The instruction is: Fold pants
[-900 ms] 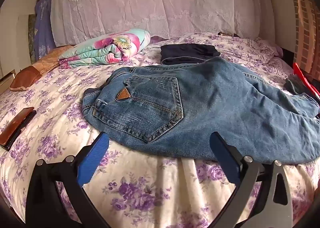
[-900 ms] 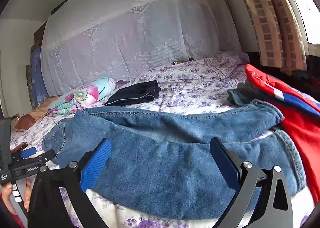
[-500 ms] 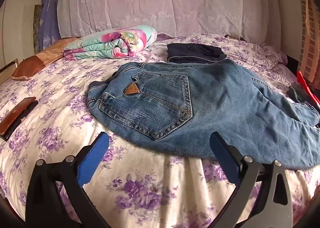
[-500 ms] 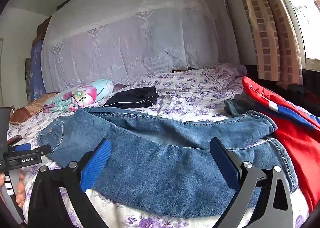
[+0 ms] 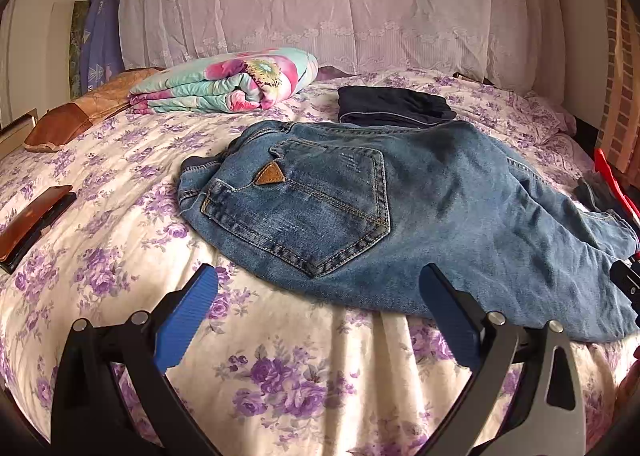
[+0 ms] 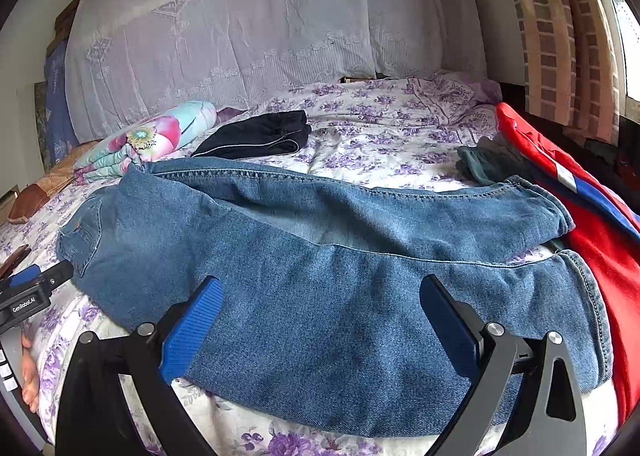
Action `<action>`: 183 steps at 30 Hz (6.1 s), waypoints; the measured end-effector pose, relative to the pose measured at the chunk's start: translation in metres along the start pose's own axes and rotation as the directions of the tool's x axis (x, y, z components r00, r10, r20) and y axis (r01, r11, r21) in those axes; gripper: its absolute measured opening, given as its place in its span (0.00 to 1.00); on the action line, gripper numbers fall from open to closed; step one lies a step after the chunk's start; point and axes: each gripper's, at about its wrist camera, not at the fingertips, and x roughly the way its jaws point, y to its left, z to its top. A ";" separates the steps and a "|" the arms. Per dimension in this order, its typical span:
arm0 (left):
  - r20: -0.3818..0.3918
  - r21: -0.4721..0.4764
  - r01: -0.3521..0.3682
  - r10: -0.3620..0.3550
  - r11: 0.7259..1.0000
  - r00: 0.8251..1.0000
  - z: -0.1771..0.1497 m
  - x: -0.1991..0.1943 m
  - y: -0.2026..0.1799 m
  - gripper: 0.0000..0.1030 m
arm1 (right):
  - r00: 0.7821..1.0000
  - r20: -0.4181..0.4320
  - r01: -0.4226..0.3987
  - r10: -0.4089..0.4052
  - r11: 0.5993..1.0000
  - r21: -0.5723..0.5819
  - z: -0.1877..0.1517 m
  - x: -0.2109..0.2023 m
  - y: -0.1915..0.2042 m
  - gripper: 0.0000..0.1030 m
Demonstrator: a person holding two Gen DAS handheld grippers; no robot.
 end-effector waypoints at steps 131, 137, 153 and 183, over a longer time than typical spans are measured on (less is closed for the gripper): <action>0.040 -0.337 0.424 -0.438 0.840 0.898 0.131 0.064 0.065 0.18 | 0.883 0.057 -0.411 0.465 0.711 0.570 0.068 0.032 -0.186 0.09; -0.132 -0.429 0.316 -0.405 0.846 0.905 0.209 0.171 0.019 0.19 | 0.950 -0.021 -0.231 0.313 0.745 0.626 0.168 0.182 -0.205 0.17; -0.264 -0.404 0.402 -0.525 0.822 0.809 0.092 0.106 0.045 0.91 | 0.926 -0.121 -0.263 0.357 0.842 0.470 0.036 0.050 -0.169 0.68; -0.071 -0.548 0.379 -0.493 0.745 0.867 0.094 0.026 0.142 0.14 | 0.904 -0.047 -0.341 0.425 0.782 0.521 0.058 0.022 -0.157 0.07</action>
